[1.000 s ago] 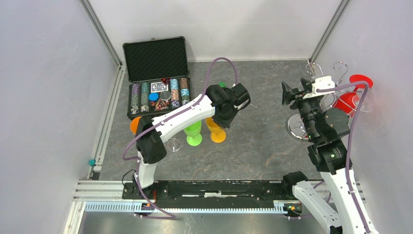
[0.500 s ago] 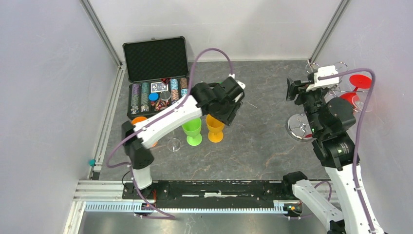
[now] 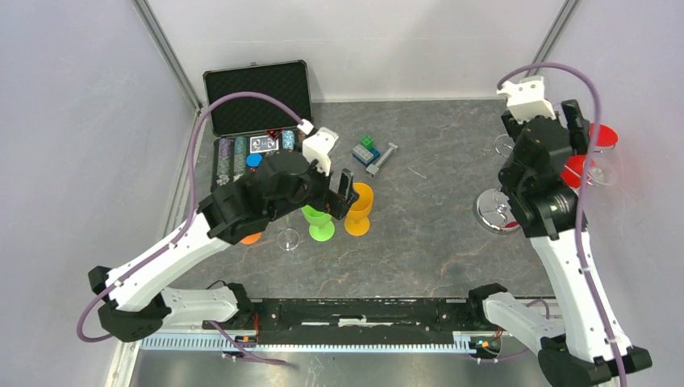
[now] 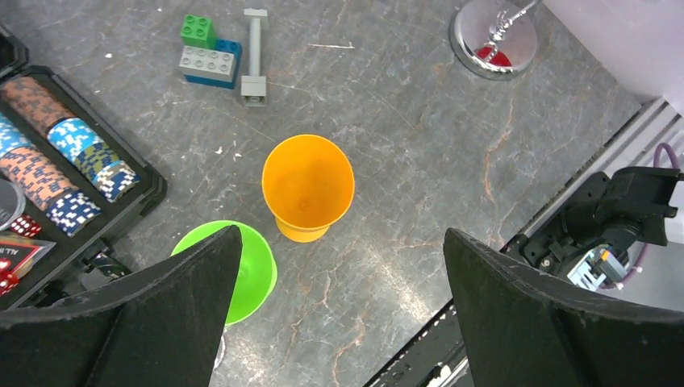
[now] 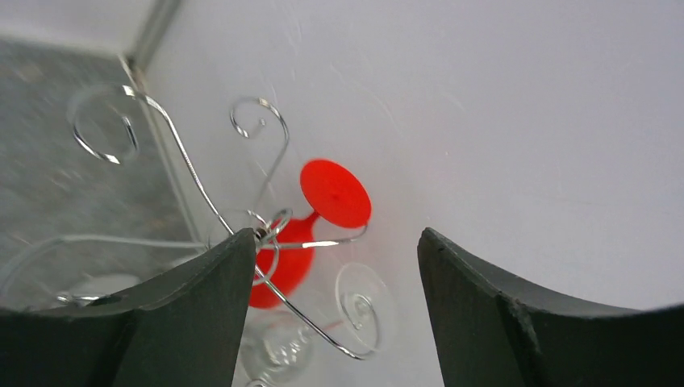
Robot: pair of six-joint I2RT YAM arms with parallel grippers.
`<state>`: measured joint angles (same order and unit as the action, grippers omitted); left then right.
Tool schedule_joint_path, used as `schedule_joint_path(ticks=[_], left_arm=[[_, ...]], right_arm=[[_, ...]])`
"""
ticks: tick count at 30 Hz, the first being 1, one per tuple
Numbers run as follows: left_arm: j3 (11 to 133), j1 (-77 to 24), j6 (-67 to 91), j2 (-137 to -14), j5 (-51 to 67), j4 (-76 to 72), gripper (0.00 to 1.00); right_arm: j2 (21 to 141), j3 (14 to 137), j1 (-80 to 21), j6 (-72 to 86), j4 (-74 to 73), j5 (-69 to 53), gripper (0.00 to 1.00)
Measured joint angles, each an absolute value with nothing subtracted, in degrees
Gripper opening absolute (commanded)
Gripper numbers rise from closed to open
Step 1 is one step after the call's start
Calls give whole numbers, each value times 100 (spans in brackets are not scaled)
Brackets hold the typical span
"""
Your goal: Take the wine glass off the wine glass rack
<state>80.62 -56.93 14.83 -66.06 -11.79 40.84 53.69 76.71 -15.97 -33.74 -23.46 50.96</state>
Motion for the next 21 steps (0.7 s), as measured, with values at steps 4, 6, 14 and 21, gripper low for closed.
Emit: schedule_joint_path(ticks=[4,6,14,21], left_arm=[[7603,-5693,1483,-6123,-1455,3835,100],[7422,-5693,1483,-5881,-1601,3769,100],[6648,-5693,1485,-4633,-2108,3695,100],[6302,-5693,1485,-4088,-2270,3778,100]], right_arm=[[5522,7404,-1535,-4191,-2410,5651,74],[5428,7408,-1514,-4372,-2401,5743,74],[4812,7953,-1551,-4814,-2331,6114,77],[4353,7992,-1640,-4934,-2655,5828,77]])
